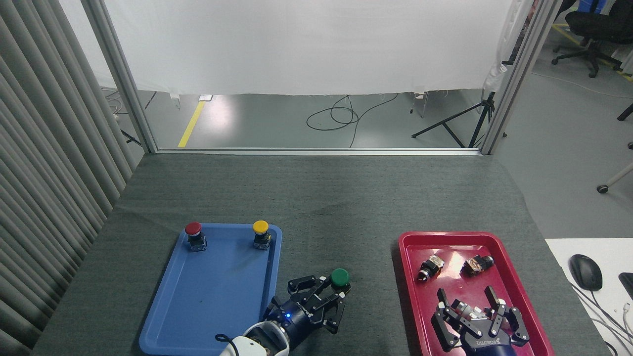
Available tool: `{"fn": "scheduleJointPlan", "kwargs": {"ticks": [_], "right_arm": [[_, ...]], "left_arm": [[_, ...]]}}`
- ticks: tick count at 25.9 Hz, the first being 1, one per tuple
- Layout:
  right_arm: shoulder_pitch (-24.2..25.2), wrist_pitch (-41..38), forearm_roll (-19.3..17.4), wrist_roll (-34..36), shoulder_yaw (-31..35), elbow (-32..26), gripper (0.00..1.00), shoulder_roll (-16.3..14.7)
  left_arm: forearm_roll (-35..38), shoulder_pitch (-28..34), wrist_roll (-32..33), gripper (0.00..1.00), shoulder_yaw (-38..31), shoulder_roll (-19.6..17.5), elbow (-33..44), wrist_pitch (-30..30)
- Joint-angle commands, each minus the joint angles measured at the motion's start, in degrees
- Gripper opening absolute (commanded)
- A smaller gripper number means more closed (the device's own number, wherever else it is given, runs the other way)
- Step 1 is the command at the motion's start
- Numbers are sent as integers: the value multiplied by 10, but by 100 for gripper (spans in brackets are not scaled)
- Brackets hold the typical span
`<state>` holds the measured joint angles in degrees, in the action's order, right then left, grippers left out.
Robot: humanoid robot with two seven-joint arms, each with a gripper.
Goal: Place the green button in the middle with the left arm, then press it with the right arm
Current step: 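Carry the green button off the tray toward the table middle, then release the green button on the table and withdraw the left hand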
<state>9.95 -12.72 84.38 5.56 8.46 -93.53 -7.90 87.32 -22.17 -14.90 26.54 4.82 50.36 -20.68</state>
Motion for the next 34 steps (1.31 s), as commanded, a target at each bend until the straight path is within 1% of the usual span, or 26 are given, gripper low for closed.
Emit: {"fn": "scheduleJointPlan", "kwargs": {"ticks": [1,3,4,5,7,9,11,13,16,18,19,20,23,25,26,28,30,32,34], "right_arm": [[-7,3,2,2,-8,8,98,2],[-20,6,3,1,-27,15,98,5],[-22,9,3,1,-34,15,98,7],[-22,14,3,0,-35,16,98,8],[-23,21,3,0,-41,16,98,11],[-24,30,4,-1,-49,21,96,11],[-27,52,4,-1,-67,30,91,4],[-34,69,4,-1,-86,32,89,2],[-37,73,4,-3,-95,32,83,6],[-38,72,5,-4,-104,32,77,9],[-39,70,5,-5,-106,32,71,10],[-41,67,8,-5,-108,33,61,11],[-45,66,39,-6,-127,44,39,25],[-56,66,50,-19,-142,46,28,33],[-59,66,52,-28,-149,48,24,37],[-68,67,54,-37,-162,63,16,43],[-81,69,68,-37,-177,91,7,48],[-92,68,76,-37,-190,111,1,55],[-97,68,76,-37,-202,121,0,63]], "left_arm": [[4,-2,1,3,12,4,-18,-2],[1,-2,7,27,14,4,-20,1],[-1,-2,17,54,13,4,-21,5],[-6,-2,28,89,12,5,-22,12],[-12,-1,34,100,14,9,-16,24],[-14,2,35,100,16,7,5,23],[-14,6,36,100,20,3,28,24],[-14,23,36,100,22,-3,52,29],[-13,49,36,100,22,-21,105,36],[-13,54,38,100,22,-29,129,50],[-13,54,41,100,22,-31,132,51],[-13,56,44,100,22,-31,136,52],[-14,87,51,99,12,-45,185,58],[-13,120,51,99,-25,-67,234,78],[-13,139,51,99,-46,-73,259,93],[-12,177,50,99,-83,-77,307,120],[-10,224,40,99,-148,-79,345,155],[-9,268,25,99,-216,-75,356,165],[-9,288,3,99,-251,-75,347,165]]}}
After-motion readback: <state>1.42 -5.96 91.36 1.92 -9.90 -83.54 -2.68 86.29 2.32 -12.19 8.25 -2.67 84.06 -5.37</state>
